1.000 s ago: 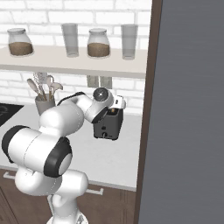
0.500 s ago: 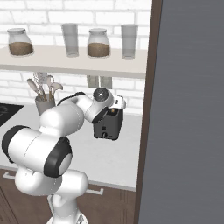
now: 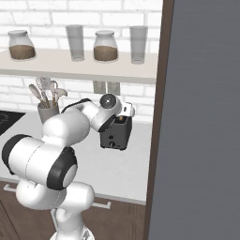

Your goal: Start the toaster. Once the lever pops up, take the bread to the plate on the dining counter.

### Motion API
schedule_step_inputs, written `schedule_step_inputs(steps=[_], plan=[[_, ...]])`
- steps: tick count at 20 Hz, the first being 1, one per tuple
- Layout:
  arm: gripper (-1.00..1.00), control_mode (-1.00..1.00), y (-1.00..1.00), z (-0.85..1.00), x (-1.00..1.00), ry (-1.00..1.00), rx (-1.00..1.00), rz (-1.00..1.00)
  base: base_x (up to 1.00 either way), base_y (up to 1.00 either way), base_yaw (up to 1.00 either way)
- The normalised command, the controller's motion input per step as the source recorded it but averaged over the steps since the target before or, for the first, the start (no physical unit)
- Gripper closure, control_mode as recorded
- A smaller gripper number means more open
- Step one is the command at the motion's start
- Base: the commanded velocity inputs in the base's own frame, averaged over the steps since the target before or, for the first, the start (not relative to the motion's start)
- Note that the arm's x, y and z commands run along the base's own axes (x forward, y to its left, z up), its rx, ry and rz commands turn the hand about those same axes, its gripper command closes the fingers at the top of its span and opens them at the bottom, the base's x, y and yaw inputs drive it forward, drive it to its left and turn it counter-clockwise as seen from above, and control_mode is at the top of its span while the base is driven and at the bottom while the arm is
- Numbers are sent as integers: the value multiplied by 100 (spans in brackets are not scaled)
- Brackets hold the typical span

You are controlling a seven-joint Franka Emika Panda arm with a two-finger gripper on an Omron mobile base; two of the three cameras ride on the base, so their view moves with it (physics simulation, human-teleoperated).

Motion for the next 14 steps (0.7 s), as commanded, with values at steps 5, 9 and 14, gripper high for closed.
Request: schedule_step_inputs(steps=[5, 9, 14], plan=[[-100, -100, 0, 0, 0, 0, 0, 0, 0, 0, 0], [-100, -100, 0, 0, 0, 0, 0, 0, 0, 0, 0], [-100, -100, 0, 0, 0, 0, 0, 0, 0, 0, 0]])
